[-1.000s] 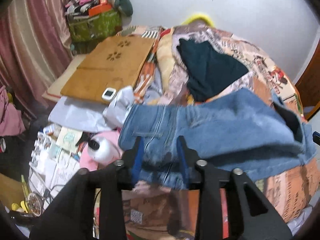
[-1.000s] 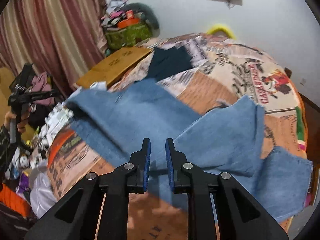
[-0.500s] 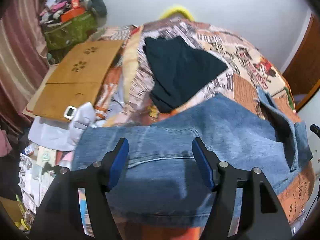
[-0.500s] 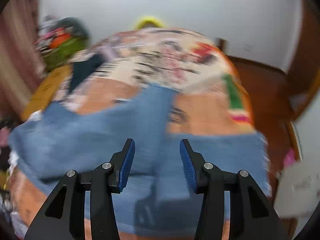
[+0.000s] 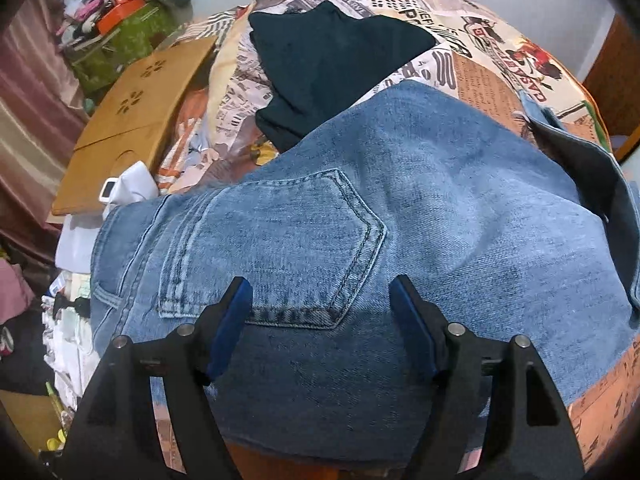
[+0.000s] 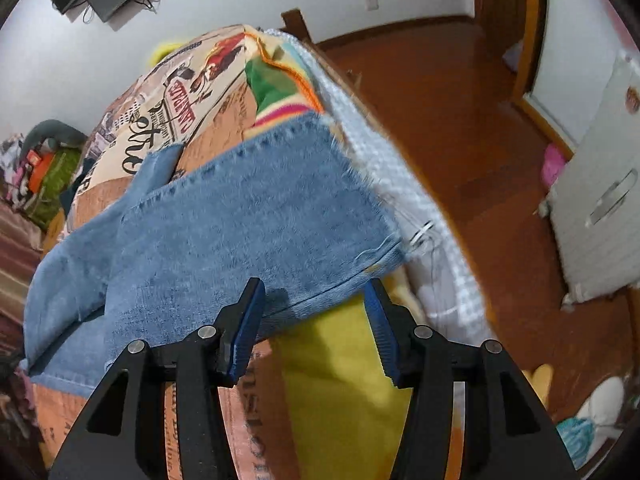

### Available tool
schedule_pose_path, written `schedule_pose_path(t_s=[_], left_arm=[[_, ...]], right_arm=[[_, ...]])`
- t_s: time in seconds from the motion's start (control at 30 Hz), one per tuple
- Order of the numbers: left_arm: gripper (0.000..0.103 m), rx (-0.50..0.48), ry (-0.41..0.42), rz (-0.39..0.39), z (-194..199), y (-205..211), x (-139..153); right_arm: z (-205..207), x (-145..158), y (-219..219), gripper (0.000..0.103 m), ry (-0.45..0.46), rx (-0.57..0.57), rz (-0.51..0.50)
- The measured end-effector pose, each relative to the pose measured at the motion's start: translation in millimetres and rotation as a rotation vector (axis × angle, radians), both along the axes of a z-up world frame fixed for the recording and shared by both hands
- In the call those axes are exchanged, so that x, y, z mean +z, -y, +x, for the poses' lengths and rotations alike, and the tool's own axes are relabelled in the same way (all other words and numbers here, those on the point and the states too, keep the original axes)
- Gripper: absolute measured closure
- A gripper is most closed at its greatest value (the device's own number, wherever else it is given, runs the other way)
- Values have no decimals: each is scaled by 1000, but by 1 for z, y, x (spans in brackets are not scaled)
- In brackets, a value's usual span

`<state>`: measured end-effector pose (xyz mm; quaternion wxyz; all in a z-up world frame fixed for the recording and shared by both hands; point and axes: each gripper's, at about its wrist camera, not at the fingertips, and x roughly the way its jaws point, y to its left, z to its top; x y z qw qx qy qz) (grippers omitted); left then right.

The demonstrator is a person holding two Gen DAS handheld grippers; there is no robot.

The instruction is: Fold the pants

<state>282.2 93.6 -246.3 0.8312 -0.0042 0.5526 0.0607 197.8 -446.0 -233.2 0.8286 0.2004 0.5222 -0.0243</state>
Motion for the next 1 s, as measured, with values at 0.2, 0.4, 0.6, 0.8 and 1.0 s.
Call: schedule_pose_path(t_s=[0.2, 0.4, 0.6, 0.8, 1.0], left_arm=[[31, -7, -15, 11, -5, 5, 8], [31, -11, -8, 23, -6, 16, 12], [31, -40, 32, 12, -6, 29, 26], [31, -84, 88, 23, -2, 46, 41], [31, -91, 134, 16, 3, 49, 45]], right_arm=[[12, -21, 12, 51, -9, -36, 143], [8, -21, 20, 85, 7, -53, 161], [7, 3, 11, 96, 89, -34, -3], [-2, 17, 24, 86, 29, -10, -156], [0, 50, -8, 62, 71, 49, -370]])
